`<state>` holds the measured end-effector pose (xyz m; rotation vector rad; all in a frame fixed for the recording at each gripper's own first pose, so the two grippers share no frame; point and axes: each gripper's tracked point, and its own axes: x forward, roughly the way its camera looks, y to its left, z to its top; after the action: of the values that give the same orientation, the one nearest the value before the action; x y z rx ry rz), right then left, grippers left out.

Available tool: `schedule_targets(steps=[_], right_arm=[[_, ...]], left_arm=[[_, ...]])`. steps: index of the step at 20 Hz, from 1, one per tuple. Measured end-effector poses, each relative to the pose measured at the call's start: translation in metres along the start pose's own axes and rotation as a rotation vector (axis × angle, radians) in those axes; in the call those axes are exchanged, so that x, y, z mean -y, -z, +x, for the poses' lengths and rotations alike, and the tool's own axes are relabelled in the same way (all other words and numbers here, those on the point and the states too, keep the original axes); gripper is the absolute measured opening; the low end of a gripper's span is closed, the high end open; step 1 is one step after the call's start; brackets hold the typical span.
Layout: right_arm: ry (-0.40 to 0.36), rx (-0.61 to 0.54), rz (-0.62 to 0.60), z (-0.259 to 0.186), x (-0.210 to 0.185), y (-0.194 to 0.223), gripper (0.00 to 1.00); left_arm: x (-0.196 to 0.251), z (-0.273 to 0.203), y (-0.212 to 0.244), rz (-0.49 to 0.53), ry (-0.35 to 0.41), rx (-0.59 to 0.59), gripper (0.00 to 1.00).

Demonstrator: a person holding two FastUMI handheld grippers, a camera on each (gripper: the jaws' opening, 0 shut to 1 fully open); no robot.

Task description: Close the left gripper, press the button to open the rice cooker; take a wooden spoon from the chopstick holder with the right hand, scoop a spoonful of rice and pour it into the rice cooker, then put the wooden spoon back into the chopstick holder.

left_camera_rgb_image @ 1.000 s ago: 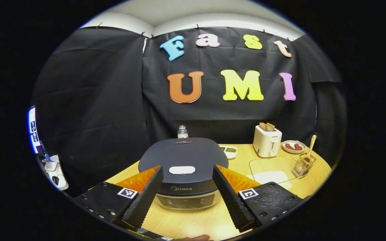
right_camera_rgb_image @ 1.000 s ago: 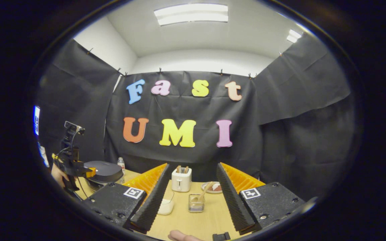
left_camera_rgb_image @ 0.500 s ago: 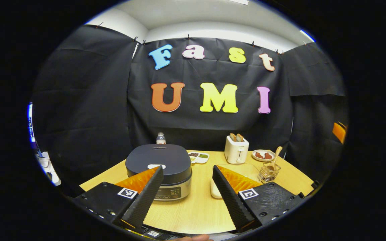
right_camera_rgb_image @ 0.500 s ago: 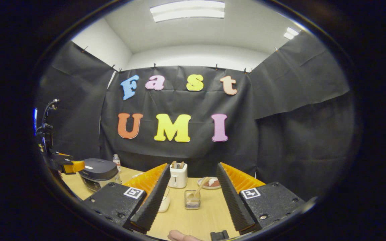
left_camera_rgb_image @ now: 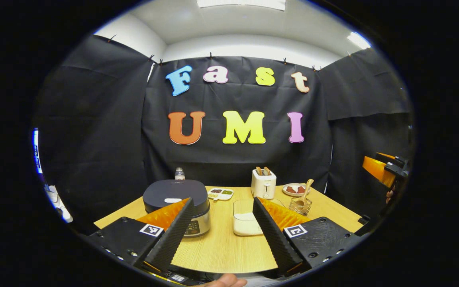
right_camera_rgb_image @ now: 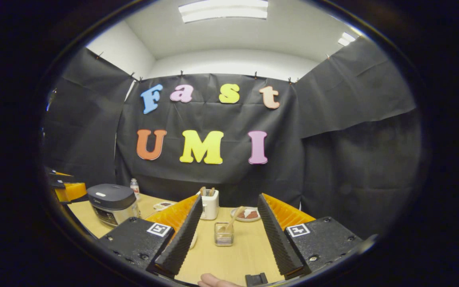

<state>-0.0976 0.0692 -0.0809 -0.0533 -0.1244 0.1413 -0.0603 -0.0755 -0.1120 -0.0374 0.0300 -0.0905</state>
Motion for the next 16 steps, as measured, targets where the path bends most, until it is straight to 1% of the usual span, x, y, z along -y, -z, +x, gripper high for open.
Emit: schedule_targets(steps=[2, 5, 6, 7, 8, 10, 11, 12, 16], right_arm=[[-0.006, 0.001, 0.001, 0.0, 0.0, 0.001, 0.92], [-0.013, -0.012, 0.009, 0.002, 0.004, 0.009, 0.93], [-0.011, -0.016, 0.012, 0.003, 0.006, 0.01, 0.9], [-0.008, -0.018, 0.014, 0.003, 0.009, 0.011, 0.88], [-0.006, -0.02, 0.016, 0.003, 0.012, 0.013, 0.88], [-0.003, -0.022, 0.018, 0.002, 0.014, 0.015, 0.93], [-0.003, -0.023, 0.017, 0.001, 0.015, 0.015, 0.9], [-0.007, -0.023, 0.014, 0.0, 0.015, 0.016, 0.91], [-0.016, -0.014, 0.008, -0.003, 0.015, 0.013, 0.93]], left_arm=[[0.007, -0.007, -0.003, 0.008, -0.007, 0.018, 0.94], [0.025, -0.013, -0.004, -0.005, 0.026, 0.029, 0.94], [0.028, -0.013, -0.002, -0.003, 0.034, 0.022, 0.94], [0.025, -0.011, -0.002, 0.0, 0.022, 0.021, 0.94], [0.02, -0.011, -0.003, 0.002, 0.003, 0.017, 0.94], [0.015, -0.009, -0.008, -0.008, -0.031, 0.023, 0.95], [0.012, -0.008, -0.007, -0.015, -0.043, 0.022, 0.95], [0.009, -0.008, -0.007, -0.023, -0.055, 0.02, 0.95], [0.004, -0.006, -0.013, -0.046, -0.061, 0.036, 0.95]])
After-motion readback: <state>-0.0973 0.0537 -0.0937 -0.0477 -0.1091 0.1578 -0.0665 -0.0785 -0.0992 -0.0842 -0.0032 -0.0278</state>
